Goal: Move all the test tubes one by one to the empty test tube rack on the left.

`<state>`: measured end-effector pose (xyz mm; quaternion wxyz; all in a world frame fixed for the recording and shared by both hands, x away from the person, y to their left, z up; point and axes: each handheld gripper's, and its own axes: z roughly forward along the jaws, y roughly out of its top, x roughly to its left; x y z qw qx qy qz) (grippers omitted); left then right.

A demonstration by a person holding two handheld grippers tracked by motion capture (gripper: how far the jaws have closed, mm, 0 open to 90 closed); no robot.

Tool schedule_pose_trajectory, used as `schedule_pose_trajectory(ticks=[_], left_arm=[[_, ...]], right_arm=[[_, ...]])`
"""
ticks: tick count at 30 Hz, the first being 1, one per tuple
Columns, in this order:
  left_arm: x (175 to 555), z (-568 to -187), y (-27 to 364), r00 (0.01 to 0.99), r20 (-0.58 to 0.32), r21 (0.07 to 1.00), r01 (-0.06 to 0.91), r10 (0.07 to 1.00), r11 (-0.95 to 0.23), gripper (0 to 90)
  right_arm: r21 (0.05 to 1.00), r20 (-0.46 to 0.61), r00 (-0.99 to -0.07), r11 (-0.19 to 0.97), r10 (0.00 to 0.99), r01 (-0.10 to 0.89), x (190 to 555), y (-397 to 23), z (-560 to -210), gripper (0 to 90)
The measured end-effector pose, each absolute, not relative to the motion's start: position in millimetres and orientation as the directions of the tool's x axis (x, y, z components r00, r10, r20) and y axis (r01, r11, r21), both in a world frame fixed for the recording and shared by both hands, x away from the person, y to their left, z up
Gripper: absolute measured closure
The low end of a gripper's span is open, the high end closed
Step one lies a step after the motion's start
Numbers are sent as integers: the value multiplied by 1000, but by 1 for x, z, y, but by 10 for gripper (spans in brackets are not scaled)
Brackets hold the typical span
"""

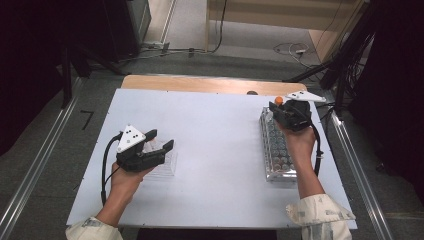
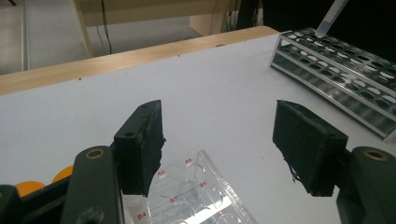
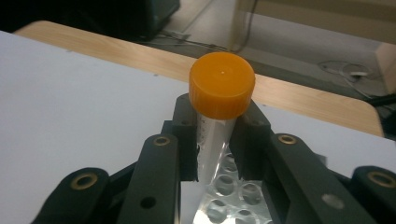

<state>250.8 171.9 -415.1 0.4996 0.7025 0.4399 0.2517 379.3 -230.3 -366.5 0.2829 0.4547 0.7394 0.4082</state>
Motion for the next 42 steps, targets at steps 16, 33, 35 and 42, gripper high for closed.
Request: schedule_pose_trajectory(ticks=[16, 33, 35, 42], left_arm=[[243, -415, 149, 560, -83, 918, 365, 824, -156, 314], [233, -416, 115, 658, -112, 918, 356, 745, -176, 374], [233, -416, 112, 664, -112, 918, 354, 739, -180, 405], [232, -419, 106, 692, -113, 914, 354, 713, -198, 506]], right_arm=[[813, -43, -731, 449, 681, 371, 314, -151, -406, 711], [784, -13, -867, 544, 497, 300, 276, -92, -427, 711], [783, -15, -875, 550, 485, 291, 274, -89, -428, 711], [779, -5, -882, 555, 471, 292, 271, -84, -430, 711]])
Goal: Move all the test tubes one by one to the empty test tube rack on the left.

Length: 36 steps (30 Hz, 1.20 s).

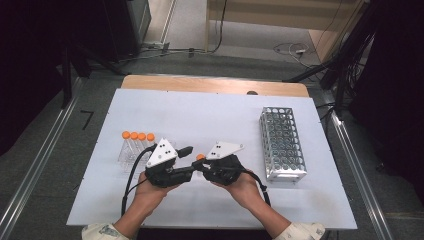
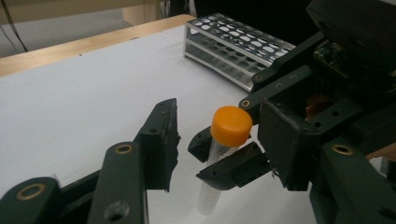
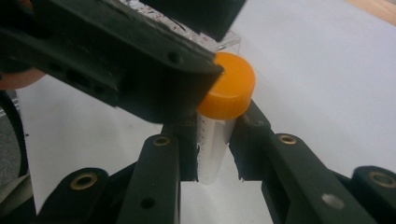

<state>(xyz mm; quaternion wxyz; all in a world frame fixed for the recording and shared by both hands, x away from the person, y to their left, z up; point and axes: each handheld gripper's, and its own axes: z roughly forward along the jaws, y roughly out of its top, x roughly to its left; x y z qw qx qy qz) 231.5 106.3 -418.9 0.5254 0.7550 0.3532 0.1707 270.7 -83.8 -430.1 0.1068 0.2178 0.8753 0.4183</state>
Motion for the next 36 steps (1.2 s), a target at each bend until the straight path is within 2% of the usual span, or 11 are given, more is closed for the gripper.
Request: schedule_pose_trajectory(ticks=[11, 16, 17, 19, 21, 25, 31, 36], left_arm=[[231, -423, 102, 703, -106, 911, 352, 703, -215, 696], [231, -422, 103, 702, -114, 911, 357, 703, -209, 711], [232, -422, 104, 699, -121, 912, 359, 705, -200, 712], [233, -419, 107, 695, -122, 916, 353, 709, -188, 713], [235, -411, 114, 684, -127, 926, 342, 719, -162, 713], [237, -394, 134, 646, -130, 945, 310, 752, -104, 713], [241, -377, 166, 554, -122, 963, 265, 823, -37, 713], [248, -380, 187, 471, -104, 962, 271, 876, -32, 713]], right_arm=[[780, -2, -889, 557, 457, 284, 268, -80, -431, 711], [782, 0, -890, 555, 456, 284, 268, -80, -431, 706], [783, -1, -893, 556, 450, 279, 268, -80, -431, 681], [783, -3, -898, 560, 440, 271, 267, -79, -430, 527], [782, -7, -899, 563, 439, 269, 266, -79, -429, 417], [785, 0, -886, 549, 464, 287, 268, -81, -429, 299], [783, 16, -868, 534, 497, 320, 275, -86, -430, 259], [781, 16, -863, 532, 505, 326, 276, -88, -430, 260]])
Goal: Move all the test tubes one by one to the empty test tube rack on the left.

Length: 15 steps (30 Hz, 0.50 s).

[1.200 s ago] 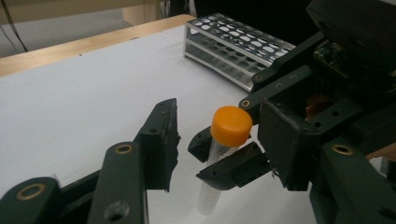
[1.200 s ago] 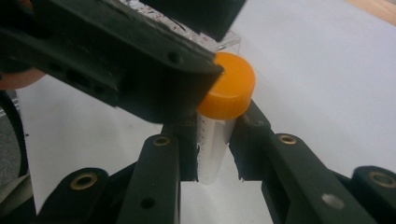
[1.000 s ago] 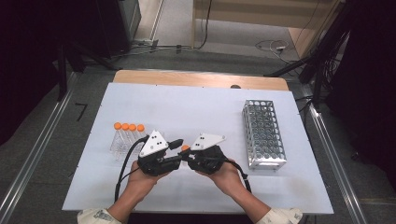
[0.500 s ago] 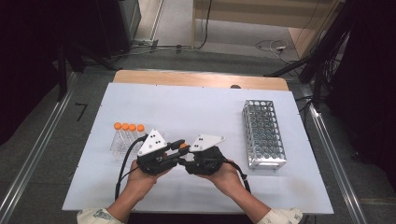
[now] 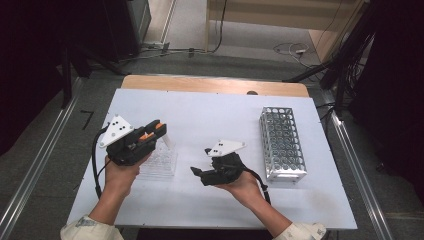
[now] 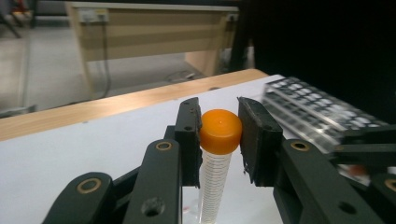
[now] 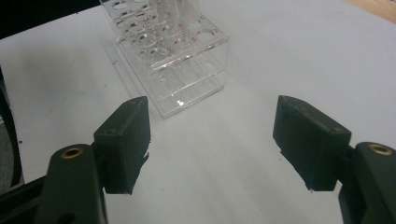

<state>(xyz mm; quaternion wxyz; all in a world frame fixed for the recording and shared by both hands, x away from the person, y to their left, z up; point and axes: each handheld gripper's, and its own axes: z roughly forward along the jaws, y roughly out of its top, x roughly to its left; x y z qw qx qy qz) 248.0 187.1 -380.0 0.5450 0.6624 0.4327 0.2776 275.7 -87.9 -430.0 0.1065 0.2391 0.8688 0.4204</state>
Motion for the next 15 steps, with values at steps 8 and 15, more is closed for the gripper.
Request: schedule_pose_trajectory(ticks=[8, 15], left_arm=[[259, -397, 188, 417, -53, 950, 302, 907, -84, 713], [263, -410, 183, 415, -19, 932, 336, 910, -133, 712]], right_arm=[[779, 14, -861, 535, 508, 328, 277, -89, -431, 263], [779, 14, -860, 534, 510, 329, 277, -90, -431, 263]])
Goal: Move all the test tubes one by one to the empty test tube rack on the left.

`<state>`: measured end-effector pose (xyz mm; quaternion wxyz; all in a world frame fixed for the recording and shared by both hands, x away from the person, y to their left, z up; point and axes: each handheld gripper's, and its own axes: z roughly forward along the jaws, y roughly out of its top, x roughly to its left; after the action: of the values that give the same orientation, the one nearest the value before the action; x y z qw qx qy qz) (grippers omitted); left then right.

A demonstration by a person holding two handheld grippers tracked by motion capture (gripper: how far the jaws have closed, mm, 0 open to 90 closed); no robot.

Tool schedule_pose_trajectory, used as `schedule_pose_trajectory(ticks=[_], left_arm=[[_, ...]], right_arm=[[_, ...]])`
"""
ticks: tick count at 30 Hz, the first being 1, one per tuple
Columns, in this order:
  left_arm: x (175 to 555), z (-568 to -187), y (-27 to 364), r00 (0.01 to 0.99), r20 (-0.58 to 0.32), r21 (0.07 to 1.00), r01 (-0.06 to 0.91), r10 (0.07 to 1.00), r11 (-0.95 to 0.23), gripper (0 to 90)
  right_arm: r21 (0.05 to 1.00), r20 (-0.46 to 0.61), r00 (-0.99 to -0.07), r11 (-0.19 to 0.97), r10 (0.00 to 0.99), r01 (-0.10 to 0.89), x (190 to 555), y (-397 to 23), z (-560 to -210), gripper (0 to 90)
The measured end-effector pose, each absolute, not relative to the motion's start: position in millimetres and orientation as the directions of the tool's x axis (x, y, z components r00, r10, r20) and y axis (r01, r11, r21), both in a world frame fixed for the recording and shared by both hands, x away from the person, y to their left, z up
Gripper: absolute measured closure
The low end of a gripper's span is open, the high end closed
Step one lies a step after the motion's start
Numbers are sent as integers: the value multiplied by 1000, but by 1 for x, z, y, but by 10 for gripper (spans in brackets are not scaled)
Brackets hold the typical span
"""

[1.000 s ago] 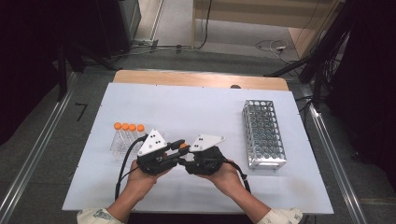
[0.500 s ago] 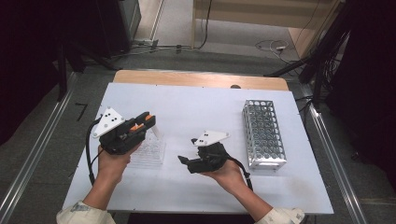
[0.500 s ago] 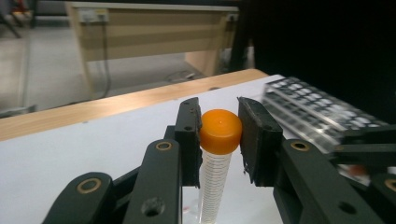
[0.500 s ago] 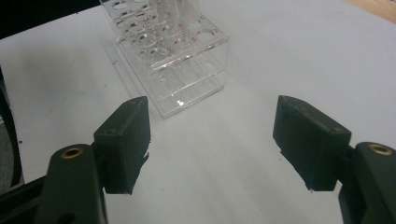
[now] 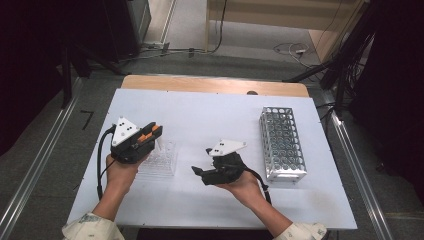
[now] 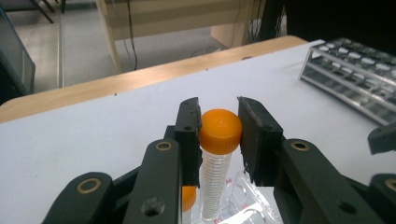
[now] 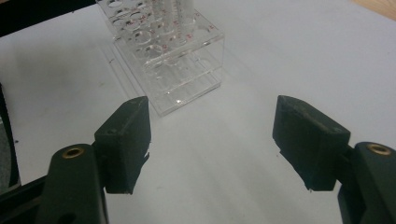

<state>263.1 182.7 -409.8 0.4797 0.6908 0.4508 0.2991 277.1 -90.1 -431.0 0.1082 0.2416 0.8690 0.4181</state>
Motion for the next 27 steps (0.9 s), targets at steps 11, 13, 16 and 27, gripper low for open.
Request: schedule_pose_trajectory(ticks=[11, 13, 16, 27], left_arm=[[266, -424, 179, 417, 17, 911, 367, 909, -185, 693], [265, -423, 179, 420, 5, 916, 363, 907, -173, 648], [264, -422, 180, 424, -2, 918, 360, 906, -167, 591], [256, -420, 177, 417, -11, 924, 353, 909, -150, 366]], right_arm=[[779, 16, -858, 532, 513, 332, 276, -91, -430, 263], [779, 17, -858, 531, 513, 333, 277, -91, -431, 263], [778, 17, -856, 531, 517, 336, 277, -91, -431, 259], [792, 24, -834, 499, 551, 352, 285, -103, -432, 222]])
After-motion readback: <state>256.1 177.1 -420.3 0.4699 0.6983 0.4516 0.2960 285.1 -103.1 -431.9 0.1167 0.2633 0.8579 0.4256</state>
